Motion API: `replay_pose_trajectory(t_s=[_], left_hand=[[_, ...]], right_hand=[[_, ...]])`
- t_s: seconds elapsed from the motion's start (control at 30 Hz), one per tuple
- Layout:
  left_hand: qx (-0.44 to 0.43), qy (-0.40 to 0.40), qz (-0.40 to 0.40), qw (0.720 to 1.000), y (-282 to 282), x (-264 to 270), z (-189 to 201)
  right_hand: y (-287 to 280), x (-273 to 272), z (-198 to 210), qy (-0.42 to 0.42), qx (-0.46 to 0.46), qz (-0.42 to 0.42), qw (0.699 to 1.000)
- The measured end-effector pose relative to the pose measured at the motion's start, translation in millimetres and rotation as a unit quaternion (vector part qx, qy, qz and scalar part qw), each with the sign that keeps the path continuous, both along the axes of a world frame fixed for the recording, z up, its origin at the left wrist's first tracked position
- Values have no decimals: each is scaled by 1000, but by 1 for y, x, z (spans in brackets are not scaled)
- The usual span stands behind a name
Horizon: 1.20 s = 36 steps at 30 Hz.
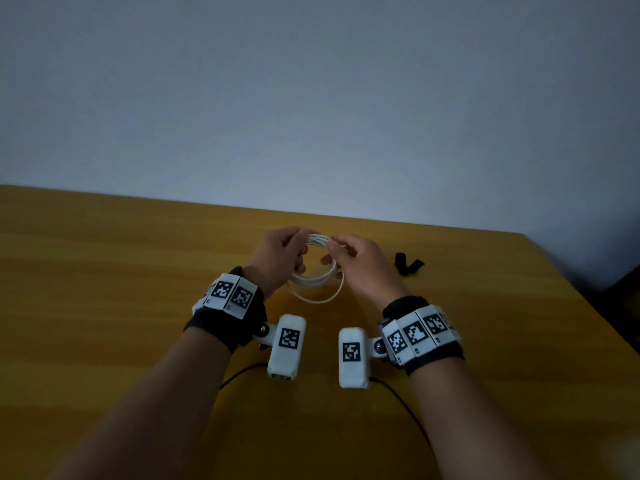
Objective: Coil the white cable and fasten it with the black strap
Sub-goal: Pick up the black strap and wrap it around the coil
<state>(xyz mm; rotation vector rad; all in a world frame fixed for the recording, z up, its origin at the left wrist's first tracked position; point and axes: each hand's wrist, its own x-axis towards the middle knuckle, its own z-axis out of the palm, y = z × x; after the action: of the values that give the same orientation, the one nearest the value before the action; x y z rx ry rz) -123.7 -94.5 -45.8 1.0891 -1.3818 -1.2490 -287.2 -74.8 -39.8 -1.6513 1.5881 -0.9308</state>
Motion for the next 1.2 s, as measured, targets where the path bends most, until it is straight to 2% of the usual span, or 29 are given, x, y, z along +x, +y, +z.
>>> replay_pose_trajectory(t_s=[0.1, 0.2, 0.3, 0.4, 0.6, 0.73, 0.83, 0.9, 1.0, 1.1, 1.2], left_hand=[[-19, -19, 19, 999, -4, 2, -5], [-34, -37, 41, 998, -9, 7, -8], [-48, -51, 54, 996, -16, 12, -7], [-61, -66, 59, 994, -19, 13, -5], [-72, -84, 48, 993, -16, 10, -9], [-74, -84, 41, 993, -15, 7, -12], [-81, -96, 36, 991, -13, 5, -10], [-85, -93, 34, 991, -13, 5, -9], [-93, -98, 34, 990, -14, 6, -9], [-95, -92, 36, 991, -15, 7, -10], [-90, -94, 30, 991, -16, 7, -12]], right_hand=[[-7, -12, 1, 30, 19, -15, 999], [-12, -35, 4, 52, 8, -67, 996], [-22, -63, -5, 114, -7, -139, 984], [-29, -78, -15, 181, 43, -177, 966], [-31, -89, -14, 157, 41, -200, 966], [-26, -92, -6, 107, 36, -218, 969], [-25, -87, -1, 7, 19, -208, 978], [-27, -79, 2, -99, 25, -190, 976], [-29, -67, 11, -204, 3, -149, 968], [-27, -58, 21, -256, -24, -99, 961], [-24, -54, 23, -306, -13, -57, 950]])
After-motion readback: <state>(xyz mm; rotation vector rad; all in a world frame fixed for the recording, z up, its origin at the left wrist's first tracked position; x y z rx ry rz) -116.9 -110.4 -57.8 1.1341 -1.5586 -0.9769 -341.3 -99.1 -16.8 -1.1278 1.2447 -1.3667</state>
